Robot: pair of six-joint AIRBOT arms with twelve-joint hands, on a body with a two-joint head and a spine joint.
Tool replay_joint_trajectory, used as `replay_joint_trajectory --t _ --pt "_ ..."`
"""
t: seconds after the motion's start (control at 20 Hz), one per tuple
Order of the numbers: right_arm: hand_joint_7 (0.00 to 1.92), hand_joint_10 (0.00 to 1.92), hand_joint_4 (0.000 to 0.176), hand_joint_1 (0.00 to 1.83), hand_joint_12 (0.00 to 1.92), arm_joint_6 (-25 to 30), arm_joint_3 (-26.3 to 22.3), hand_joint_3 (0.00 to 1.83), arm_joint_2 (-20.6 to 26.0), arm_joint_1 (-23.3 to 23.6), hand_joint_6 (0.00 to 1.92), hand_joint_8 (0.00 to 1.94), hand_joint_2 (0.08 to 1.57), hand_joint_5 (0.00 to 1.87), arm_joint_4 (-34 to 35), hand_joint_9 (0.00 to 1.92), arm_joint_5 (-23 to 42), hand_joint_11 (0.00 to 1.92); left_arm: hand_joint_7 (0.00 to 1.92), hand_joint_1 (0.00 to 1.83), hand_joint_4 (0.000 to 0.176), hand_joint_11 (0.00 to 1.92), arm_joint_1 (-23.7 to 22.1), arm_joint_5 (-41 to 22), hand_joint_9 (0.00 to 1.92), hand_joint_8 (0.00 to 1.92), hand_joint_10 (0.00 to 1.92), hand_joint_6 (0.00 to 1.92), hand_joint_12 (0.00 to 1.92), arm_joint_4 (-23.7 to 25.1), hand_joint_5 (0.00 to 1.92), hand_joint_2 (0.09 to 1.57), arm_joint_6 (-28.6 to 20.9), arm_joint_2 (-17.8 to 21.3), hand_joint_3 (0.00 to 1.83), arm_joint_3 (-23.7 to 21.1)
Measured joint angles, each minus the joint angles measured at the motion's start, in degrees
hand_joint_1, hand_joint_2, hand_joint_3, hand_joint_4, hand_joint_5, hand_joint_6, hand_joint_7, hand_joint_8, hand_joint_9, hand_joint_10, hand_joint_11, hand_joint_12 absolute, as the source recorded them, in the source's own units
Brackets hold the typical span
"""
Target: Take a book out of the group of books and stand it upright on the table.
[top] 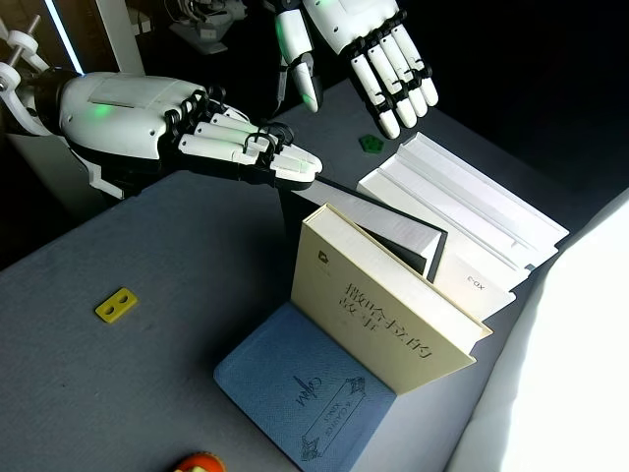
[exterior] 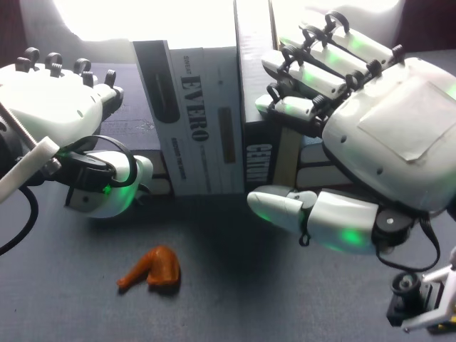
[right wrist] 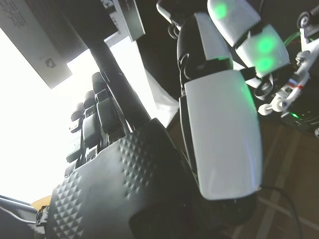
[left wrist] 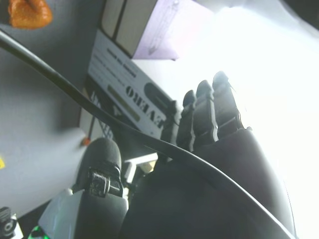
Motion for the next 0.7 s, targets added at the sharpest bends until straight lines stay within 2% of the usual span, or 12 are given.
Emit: replay_joint_trajectory --t 0.3,0.4,0.6,0.7 --pt "0.2 0.01 0.0 0.0 0.02 -0.83 -2.1 0.0 1.16 -2.56 0.09 0.01 1.15 0.7 -2.84 0.06 0.24 0.02 0.02 0.1 0.0 0.0 0.0 0.07 0.0 0.0 0.0 0.0 0.0 0.0 0.07 1.43 0.0 0.0 0.0 -0.02" --pt "0.21 0.01 0.0 0.0 0.02 -1.51 -2.67 0.0 1.36 -2.95 0.08 0.01 1.15 0.69 -2.97 0.06 0.35 0.0 0.01 0.03 0.0 0.0 0.0 0.02 0.0 0.0 0.0 0.0 0.0 0.0 0.05 1.44 0.02 0.0 0.0 -0.02" --pt "0.24 0.01 0.0 0.0 0.03 -2.14 -3.56 0.0 1.79 -4.9 0.07 0.02 1.15 0.69 -5.2 0.07 0.35 0.0 0.0 0.03 0.0 0.0 0.0 0.04 0.0 0.0 0.0 0.01 0.0 0.0 0.05 1.44 0.02 0.0 0.0 -0.02" --pt "0.23 0.01 0.0 0.0 0.06 -2.93 -3.48 0.0 1.75 -6.23 0.06 0.01 1.16 0.69 -2.36 0.07 -2.82 0.0 0.0 0.03 0.0 0.0 0.0 0.07 0.0 0.0 0.0 0.01 0.0 0.0 0.05 1.43 0.02 0.0 0.0 -0.02"
